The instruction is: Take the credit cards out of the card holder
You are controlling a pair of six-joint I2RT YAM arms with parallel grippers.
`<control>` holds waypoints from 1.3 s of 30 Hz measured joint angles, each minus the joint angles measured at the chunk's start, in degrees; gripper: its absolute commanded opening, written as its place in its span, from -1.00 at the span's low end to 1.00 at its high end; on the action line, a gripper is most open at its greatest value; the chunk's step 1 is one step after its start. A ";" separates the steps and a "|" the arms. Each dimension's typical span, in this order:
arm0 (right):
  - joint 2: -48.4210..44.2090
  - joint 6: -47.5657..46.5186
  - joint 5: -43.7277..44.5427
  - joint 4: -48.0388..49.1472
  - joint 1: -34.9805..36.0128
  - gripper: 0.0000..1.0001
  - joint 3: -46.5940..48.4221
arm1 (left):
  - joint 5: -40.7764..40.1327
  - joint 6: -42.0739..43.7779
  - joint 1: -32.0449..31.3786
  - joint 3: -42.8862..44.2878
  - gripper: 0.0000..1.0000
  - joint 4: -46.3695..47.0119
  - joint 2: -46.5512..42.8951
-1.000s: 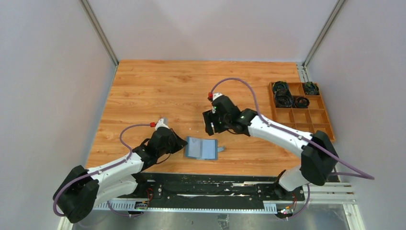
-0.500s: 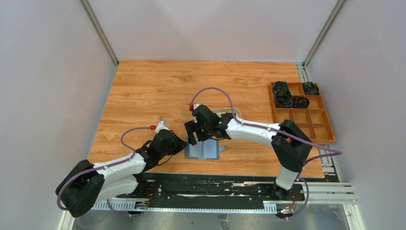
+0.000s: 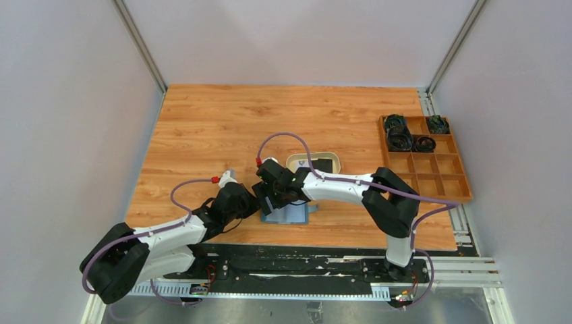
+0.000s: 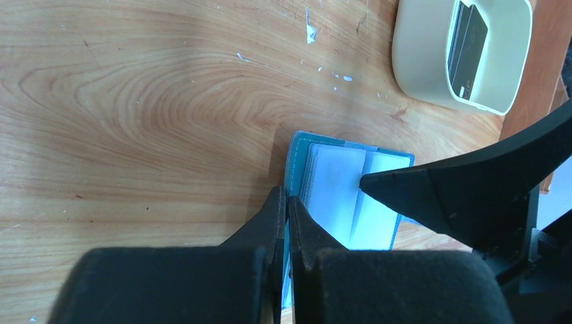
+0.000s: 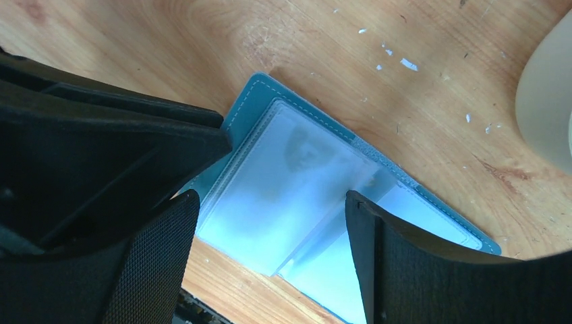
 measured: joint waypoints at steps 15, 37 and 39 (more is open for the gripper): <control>1.81 0.17 9.55 -3.15 3.04 0.67 0.92 | 0.09 0.00 -0.02 0.00 -1.00 -0.24 0.00; 0.61 -3.41 20.28 -10.47 3.17 0.82 1.38 | 0.11 0.26 -0.02 0.00 -1.00 0.26 1.92; 0.37 -4.13 21.07 -10.91 3.17 0.82 1.90 | 0.11 0.31 -0.02 0.00 -1.00 0.37 2.16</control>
